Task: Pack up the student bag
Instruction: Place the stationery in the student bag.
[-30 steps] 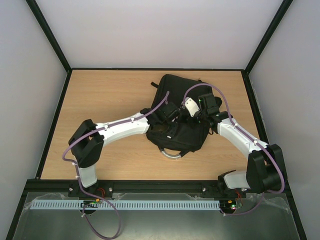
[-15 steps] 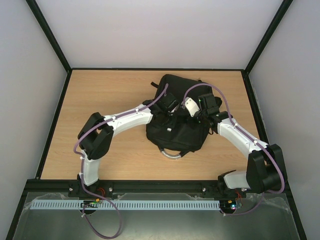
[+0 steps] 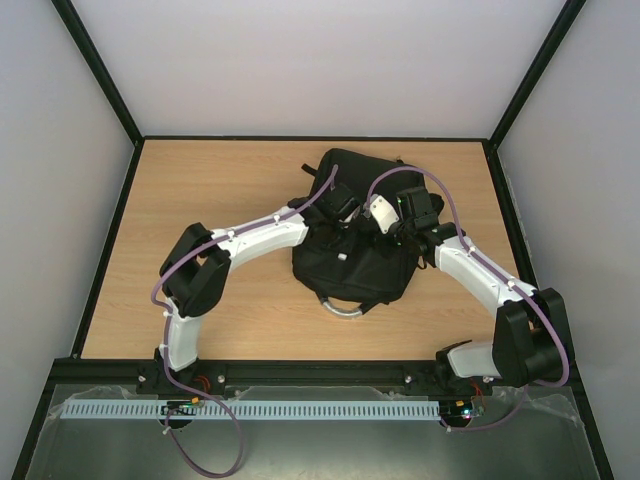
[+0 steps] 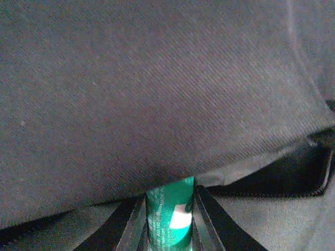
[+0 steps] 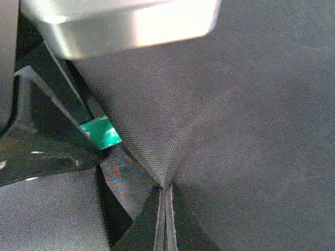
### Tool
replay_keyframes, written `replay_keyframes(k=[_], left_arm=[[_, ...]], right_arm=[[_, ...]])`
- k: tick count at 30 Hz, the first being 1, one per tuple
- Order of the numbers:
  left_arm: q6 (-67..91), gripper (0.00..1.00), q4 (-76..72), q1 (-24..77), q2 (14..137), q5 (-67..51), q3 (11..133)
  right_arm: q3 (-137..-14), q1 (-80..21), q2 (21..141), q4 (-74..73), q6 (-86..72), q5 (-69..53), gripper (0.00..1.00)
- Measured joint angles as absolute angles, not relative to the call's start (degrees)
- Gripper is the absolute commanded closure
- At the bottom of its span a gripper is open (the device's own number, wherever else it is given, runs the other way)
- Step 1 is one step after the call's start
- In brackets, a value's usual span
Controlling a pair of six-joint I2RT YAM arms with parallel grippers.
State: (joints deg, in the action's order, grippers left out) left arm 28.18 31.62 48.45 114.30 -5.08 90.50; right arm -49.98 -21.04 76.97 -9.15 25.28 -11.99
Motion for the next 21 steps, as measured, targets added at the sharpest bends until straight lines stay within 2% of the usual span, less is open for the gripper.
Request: replay_keyframes(k=[9, 16, 21], left_arm=[[31.2, 0.86, 29.7, 46.7, 115.3, -3.5, 92.4], [30.3, 0.85, 28.4, 49.1, 115.2, -2.7, 92.1], [29.6, 0.66, 25.9, 49.9, 113.9, 0.6, 90.2]], right_arm=[[-50.0, -21.0, 76.9, -8.6, 25.3, -11.9, 0.99], [-50.0, -21.0, 76.9, -8.7, 25.3, -11.8, 0.99], [-50.0, -21.0, 76.9, -8.6, 25.3, -12.0, 0.99]])
